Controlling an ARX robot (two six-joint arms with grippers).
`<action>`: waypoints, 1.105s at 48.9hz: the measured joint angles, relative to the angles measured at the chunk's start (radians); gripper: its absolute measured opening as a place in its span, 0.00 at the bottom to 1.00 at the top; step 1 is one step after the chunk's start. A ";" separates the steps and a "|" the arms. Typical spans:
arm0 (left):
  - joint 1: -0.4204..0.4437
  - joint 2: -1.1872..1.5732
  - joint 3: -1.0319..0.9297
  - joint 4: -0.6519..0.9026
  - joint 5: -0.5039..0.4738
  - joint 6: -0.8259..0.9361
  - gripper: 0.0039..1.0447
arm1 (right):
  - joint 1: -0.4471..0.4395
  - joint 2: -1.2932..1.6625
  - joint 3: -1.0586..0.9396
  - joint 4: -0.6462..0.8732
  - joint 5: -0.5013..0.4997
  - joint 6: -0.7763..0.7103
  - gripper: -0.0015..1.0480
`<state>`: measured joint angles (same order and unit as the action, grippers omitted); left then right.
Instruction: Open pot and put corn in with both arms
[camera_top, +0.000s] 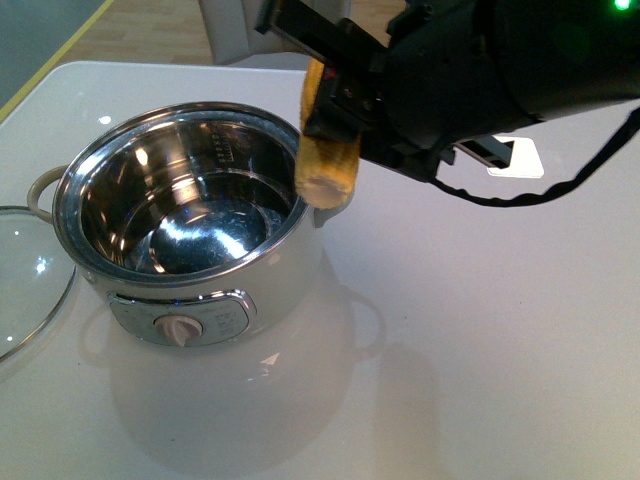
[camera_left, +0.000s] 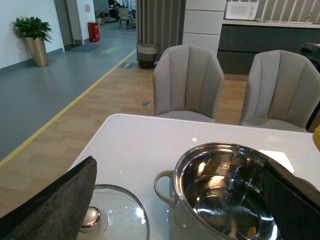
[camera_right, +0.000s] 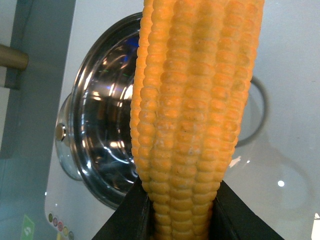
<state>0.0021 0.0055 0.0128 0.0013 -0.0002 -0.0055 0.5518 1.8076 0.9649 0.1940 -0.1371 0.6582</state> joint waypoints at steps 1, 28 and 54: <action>0.000 0.000 0.000 0.000 0.000 0.000 0.94 | 0.004 0.002 0.004 -0.002 0.002 0.002 0.19; 0.000 0.000 0.000 0.000 0.000 0.000 0.94 | 0.110 0.139 0.161 -0.076 0.020 0.030 0.17; 0.000 0.000 0.000 0.000 0.000 0.000 0.94 | 0.153 0.285 0.304 -0.099 0.048 0.091 0.15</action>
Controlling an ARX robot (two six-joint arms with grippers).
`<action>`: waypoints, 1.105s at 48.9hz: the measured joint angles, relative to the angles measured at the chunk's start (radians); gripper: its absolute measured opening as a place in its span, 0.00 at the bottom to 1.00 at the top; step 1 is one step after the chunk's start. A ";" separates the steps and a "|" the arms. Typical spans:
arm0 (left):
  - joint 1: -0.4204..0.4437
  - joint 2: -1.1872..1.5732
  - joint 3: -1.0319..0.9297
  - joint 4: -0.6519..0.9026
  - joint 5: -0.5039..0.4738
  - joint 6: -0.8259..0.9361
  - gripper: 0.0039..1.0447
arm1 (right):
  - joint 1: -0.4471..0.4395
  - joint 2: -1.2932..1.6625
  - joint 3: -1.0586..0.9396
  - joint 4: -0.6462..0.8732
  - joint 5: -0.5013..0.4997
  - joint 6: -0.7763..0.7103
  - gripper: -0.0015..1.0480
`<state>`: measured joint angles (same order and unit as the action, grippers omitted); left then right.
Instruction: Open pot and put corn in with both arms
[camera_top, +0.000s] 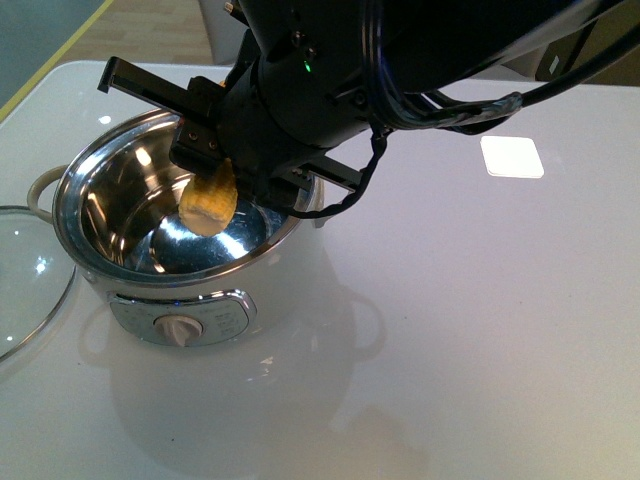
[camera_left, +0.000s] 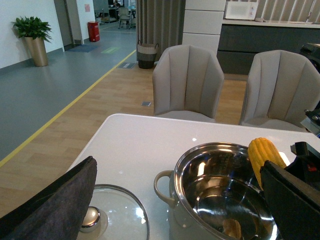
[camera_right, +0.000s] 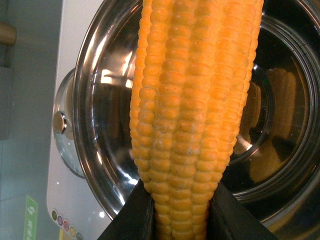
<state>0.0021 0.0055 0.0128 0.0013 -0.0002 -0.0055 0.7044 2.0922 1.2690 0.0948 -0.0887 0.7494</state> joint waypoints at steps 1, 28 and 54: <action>0.000 0.000 0.000 0.000 0.000 0.000 0.94 | 0.001 0.005 0.007 -0.002 0.004 0.000 0.15; 0.000 0.000 0.000 0.000 0.000 0.000 0.94 | -0.008 0.012 0.011 -0.004 0.064 0.016 0.93; 0.000 0.000 0.000 0.000 0.000 0.000 0.94 | -0.251 -0.485 -0.409 0.013 0.230 -0.084 0.92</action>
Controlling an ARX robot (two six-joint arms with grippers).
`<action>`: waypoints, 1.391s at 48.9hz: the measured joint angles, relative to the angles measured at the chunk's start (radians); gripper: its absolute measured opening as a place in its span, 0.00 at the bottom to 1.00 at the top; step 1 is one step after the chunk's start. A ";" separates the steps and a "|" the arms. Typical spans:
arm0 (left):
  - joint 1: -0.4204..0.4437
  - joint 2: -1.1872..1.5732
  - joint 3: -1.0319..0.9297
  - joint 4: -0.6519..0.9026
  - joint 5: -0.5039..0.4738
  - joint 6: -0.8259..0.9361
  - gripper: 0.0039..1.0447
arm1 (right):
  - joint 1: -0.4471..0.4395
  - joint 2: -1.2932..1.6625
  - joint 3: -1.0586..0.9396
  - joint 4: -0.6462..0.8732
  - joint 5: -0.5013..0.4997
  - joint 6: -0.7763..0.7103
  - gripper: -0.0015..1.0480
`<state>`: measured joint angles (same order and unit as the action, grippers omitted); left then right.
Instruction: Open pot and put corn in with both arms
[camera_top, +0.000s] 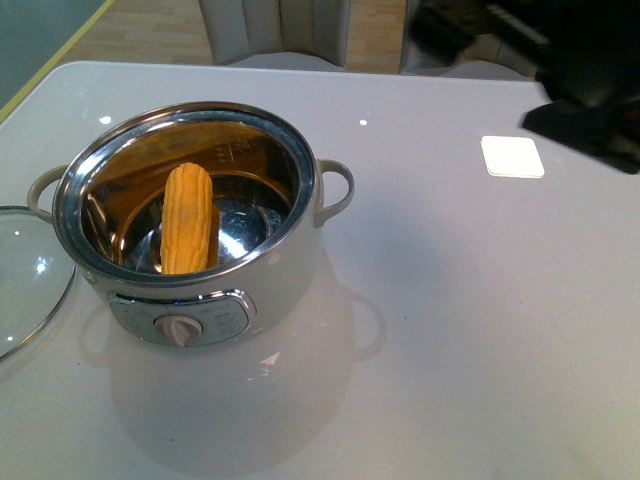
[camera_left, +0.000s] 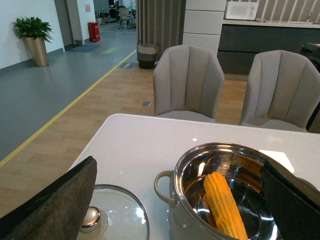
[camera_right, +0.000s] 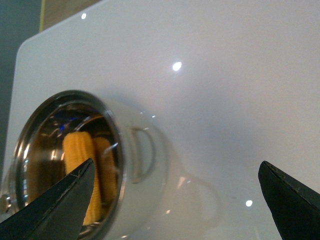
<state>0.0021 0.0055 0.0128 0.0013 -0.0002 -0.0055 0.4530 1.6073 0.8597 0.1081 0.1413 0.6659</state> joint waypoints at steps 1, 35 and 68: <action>0.000 0.000 0.000 0.000 0.000 0.000 0.94 | -0.014 -0.032 -0.024 -0.003 0.010 -0.018 0.92; 0.000 0.000 0.000 0.000 -0.001 0.000 0.94 | -0.374 -1.062 -0.504 -0.203 0.028 -0.458 0.85; 0.000 0.000 0.000 -0.001 0.000 0.000 0.94 | -0.450 -1.347 -0.807 0.095 -0.139 -0.661 0.02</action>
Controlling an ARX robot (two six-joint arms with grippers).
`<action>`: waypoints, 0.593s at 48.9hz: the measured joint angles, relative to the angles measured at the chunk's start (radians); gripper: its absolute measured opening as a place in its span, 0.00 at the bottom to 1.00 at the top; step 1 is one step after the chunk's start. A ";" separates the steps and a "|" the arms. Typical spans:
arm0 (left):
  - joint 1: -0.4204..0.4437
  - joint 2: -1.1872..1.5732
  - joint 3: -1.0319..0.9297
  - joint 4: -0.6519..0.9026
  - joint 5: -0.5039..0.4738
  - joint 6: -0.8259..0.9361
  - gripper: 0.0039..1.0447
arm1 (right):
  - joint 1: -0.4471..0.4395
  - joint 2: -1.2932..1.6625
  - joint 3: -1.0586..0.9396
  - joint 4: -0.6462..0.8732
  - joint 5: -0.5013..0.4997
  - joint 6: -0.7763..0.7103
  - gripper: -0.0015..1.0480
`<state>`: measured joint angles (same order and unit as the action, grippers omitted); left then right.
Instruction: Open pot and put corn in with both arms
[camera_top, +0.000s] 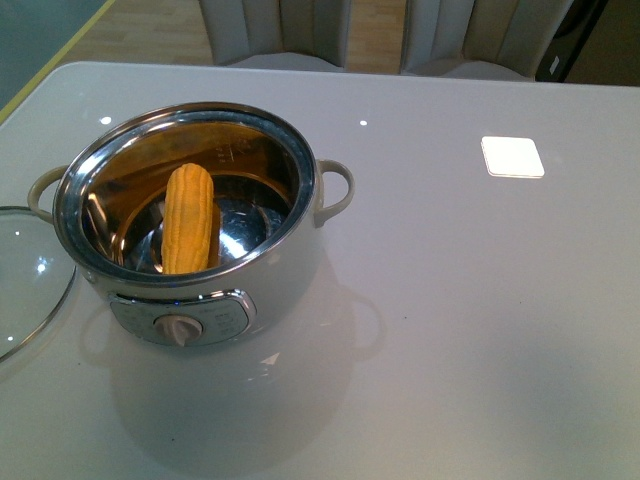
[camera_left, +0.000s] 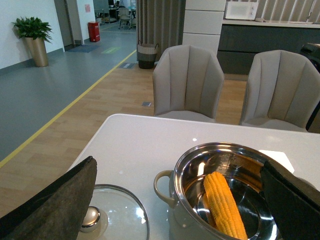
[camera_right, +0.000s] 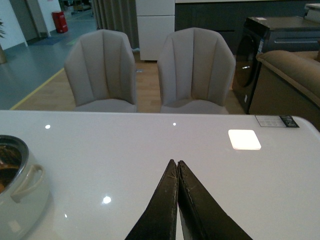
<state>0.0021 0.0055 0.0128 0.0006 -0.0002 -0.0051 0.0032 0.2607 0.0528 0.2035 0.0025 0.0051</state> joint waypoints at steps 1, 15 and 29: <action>0.000 0.000 0.000 0.000 0.000 0.000 0.94 | 0.000 -0.003 -0.001 -0.002 0.000 0.000 0.02; 0.000 0.000 0.000 0.000 0.000 0.000 0.94 | 0.000 -0.063 -0.026 -0.024 -0.001 0.000 0.02; 0.000 0.000 0.000 0.000 0.000 0.000 0.94 | -0.001 -0.252 -0.026 -0.200 -0.002 0.000 0.02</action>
<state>0.0021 0.0055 0.0128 0.0006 -0.0002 -0.0051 0.0025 0.0090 0.0273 0.0032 0.0010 0.0051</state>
